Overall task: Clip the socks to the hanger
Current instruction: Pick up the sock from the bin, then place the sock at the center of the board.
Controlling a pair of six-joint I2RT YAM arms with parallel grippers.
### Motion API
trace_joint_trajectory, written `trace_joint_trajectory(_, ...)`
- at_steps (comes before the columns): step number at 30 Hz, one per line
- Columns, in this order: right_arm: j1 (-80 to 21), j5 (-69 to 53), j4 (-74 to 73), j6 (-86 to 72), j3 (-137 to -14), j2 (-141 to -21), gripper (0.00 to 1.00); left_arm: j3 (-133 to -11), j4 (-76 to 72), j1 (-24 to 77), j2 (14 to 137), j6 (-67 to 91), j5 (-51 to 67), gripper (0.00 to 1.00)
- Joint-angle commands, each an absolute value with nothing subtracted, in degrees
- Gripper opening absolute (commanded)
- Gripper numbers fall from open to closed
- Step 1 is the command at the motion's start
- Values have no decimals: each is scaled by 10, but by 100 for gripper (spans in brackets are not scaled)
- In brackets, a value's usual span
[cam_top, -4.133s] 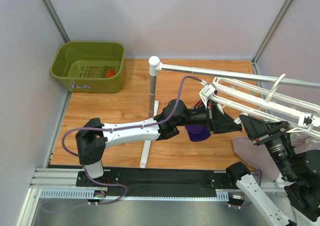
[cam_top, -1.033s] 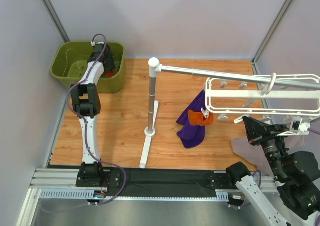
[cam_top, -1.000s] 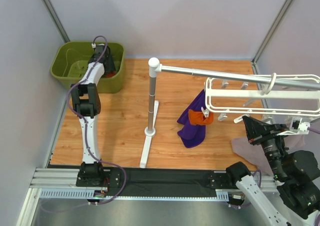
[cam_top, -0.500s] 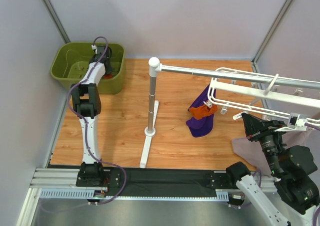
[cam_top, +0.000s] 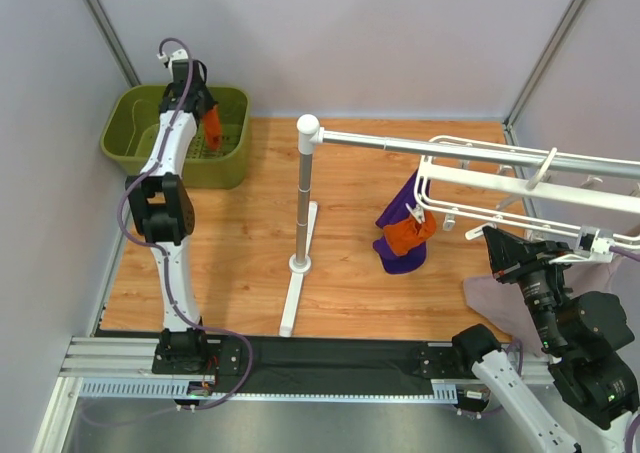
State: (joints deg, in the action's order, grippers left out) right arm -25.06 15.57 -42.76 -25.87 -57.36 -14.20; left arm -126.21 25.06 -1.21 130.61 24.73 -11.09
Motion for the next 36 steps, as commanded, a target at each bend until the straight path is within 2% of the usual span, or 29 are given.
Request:
trace_joint_trajectory(1,-252,158,-519,-260,-555,-144,0,-1253,225,-20,1262,285,-91,0)
trace_joint_trajectory(7,-252,159,-530,-262,-563,-143,0,-1245,209,-22,1240,288,-54,0)
trace_joint_trajectory(16,-252,154,-537,-265,-573,-151,0,-1202,210,-24,1145,334,-20,0)
trace_joint_trajectory(21,-251,134,-541,-261,-583,-158,0,-1081,168,-22,1045,423,28,0)
trace_joint_trajectory(25,-252,113,-555,-259,-602,-181,0,-1028,184,-14,984,465,56,0)
trace_joint_trajectory(36,-252,45,-557,-261,-634,-236,0,-790,170,28,688,526,69,0)
